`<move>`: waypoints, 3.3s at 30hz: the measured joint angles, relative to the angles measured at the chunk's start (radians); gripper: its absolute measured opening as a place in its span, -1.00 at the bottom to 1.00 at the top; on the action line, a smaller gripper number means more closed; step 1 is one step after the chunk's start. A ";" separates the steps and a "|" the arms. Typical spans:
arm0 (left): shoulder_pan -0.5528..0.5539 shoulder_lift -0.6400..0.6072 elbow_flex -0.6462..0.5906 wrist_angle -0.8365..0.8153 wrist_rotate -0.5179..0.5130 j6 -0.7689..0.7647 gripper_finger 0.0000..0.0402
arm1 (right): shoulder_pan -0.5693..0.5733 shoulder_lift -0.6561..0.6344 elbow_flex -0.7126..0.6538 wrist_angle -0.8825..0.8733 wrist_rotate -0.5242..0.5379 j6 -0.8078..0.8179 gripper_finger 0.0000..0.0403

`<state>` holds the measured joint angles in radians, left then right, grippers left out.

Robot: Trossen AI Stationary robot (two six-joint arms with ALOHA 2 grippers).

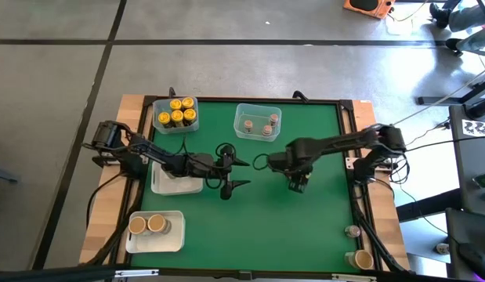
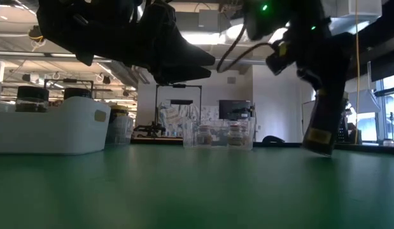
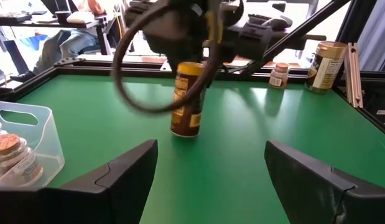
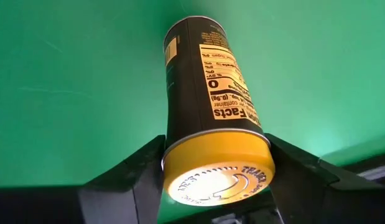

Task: Sort spices by type
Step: Put the yellow seasoning bottle into the left transparent bin

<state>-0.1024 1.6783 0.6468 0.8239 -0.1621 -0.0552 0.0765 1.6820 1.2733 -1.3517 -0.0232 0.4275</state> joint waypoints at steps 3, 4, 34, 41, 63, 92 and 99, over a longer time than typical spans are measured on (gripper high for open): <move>0.000 0.000 0.000 -0.002 0.000 0.001 0.47 | -0.025 0.047 0.028 -0.022 -0.006 -0.026 0.15; 0.000 0.000 0.000 -0.002 0.000 0.002 0.47 | -0.030 0.056 0.036 -0.022 -0.006 -0.036 0.15; 0.039 0.000 0.164 -0.194 -0.039 0.024 0.47 | 0.366 -0.665 -0.445 0.149 0.413 0.407 0.95; 0.120 0.055 0.454 -0.625 0.024 0.023 0.47 | 0.369 -0.813 -0.626 0.267 0.569 0.441 0.95; 0.142 0.521 1.218 -1.114 0.225 0.183 0.47 | 0.369 -0.829 -0.655 0.289 0.740 0.620 0.95; 0.156 0.715 1.224 -0.870 0.285 0.162 0.07 | 0.369 -0.828 -0.717 0.312 0.746 0.616 0.95; 0.113 0.585 1.222 -1.058 0.161 0.139 0.07 | 0.369 -0.828 -0.717 0.327 0.746 0.615 0.95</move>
<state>0.0108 2.2637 1.8690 -0.2338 -0.0007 0.0835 0.4450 0.8543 0.5564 -1.0252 0.7223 1.0423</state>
